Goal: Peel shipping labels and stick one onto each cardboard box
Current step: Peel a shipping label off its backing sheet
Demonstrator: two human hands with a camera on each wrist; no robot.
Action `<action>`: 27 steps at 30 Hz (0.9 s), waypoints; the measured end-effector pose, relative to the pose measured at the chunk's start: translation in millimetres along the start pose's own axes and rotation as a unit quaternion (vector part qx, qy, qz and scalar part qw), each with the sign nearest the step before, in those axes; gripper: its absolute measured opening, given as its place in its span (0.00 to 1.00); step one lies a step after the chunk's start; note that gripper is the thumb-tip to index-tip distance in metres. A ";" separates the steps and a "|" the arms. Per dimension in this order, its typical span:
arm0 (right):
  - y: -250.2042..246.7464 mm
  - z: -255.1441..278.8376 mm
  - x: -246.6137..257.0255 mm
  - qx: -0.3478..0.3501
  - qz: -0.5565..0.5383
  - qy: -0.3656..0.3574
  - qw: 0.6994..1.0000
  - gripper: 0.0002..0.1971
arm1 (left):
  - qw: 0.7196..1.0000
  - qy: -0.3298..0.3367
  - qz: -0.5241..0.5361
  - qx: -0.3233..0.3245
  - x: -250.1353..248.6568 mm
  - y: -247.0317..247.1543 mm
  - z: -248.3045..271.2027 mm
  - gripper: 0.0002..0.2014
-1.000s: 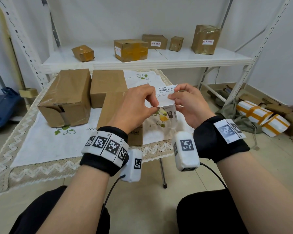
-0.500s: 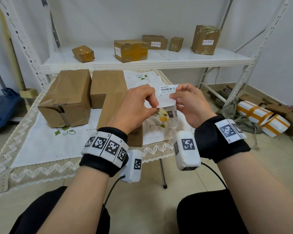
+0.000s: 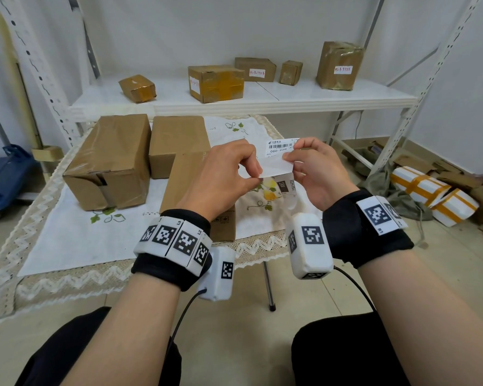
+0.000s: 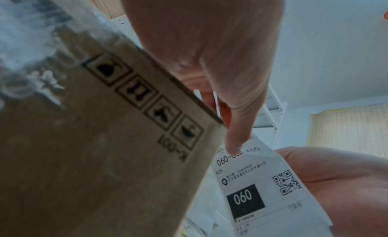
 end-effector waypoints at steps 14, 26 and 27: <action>-3.7 -1.3 -0.4 -0.030 -0.037 0.007 0.999 0.16 | 1.000 -0.007 0.004 0.001 -1.8 1.2 -1.0 0.13; 9.0 3.9 -1.9 0.058 0.004 0.005 0.998 0.17 | 1.000 -0.025 0.017 0.001 -6.4 -3.5 2.9 0.10; 9.7 5.0 -1.9 0.058 0.007 0.005 0.998 0.17 | 0.999 -0.031 0.016 0.000 -7.8 -3.4 3.6 0.11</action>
Point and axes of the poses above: each hand's wrist, its own z-axis away from the middle knuckle, its own y-axis out of the palm, x = y × z, the point moved 4 cm from there along -z, towards the middle knuckle, and after that the axes turned 12 degrees about y, right-handed, at the moved point
